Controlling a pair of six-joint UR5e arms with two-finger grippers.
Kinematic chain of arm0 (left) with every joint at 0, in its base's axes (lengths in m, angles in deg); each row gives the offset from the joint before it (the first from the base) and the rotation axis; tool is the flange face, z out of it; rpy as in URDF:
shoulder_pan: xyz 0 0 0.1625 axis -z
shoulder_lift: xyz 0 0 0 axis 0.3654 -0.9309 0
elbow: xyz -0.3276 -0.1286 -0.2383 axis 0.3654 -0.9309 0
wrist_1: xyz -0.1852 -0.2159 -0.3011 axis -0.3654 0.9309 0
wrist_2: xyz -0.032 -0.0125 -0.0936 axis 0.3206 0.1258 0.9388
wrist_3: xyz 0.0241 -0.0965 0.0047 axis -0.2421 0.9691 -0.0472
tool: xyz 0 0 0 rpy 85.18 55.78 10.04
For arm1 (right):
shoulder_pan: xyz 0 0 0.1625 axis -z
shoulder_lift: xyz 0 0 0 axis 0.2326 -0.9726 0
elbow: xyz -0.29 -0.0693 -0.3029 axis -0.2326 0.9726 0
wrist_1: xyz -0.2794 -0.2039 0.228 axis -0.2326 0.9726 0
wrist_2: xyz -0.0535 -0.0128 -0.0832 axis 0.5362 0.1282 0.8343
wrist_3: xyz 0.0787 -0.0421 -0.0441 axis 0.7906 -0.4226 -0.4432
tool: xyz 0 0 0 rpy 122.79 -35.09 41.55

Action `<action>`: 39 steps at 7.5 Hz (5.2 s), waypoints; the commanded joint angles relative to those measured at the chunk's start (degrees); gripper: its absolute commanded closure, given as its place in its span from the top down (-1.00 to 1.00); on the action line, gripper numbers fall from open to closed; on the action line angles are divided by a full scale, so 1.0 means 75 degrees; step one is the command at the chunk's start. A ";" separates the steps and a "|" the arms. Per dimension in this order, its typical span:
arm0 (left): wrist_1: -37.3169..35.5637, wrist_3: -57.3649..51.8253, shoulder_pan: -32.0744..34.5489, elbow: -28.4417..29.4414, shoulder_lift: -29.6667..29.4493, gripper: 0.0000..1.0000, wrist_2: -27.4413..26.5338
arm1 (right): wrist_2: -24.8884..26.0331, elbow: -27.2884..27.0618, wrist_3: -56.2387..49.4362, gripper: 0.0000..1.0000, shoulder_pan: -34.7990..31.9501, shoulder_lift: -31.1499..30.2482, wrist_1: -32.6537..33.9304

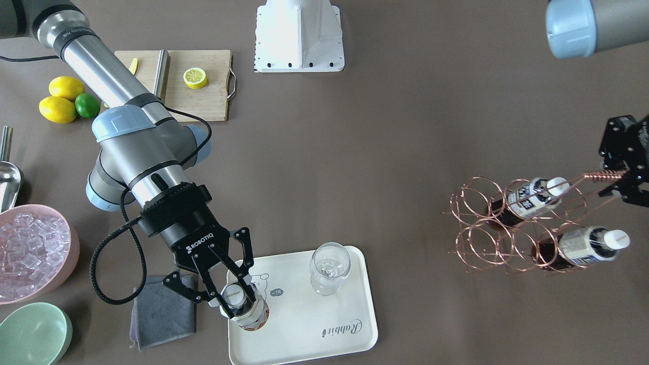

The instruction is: Take tea from basket to plate

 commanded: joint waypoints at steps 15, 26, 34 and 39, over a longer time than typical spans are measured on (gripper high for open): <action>0.3088 -0.2721 0.1772 0.0885 0.2155 0.97 -0.0050 | -0.0318 -0.2162 0.0468 1.00 0.0622 -0.1378 0.0636; 0.1809 -1.0055 0.1690 -0.1536 0.5145 0.97 0.0594 | -0.5899 -0.6294 0.0212 1.00 -0.0808 -0.6029 0.6858; 0.5536 -1.3209 0.1913 -0.0997 0.7188 0.97 0.1310 | -0.6170 -0.6002 -0.3574 1.00 -0.4827 -0.7228 1.2160; 0.4745 -1.4084 0.1924 -0.1160 0.7175 0.97 0.1403 | -0.6286 -0.5696 -0.3469 1.00 -0.4887 -0.7100 1.2160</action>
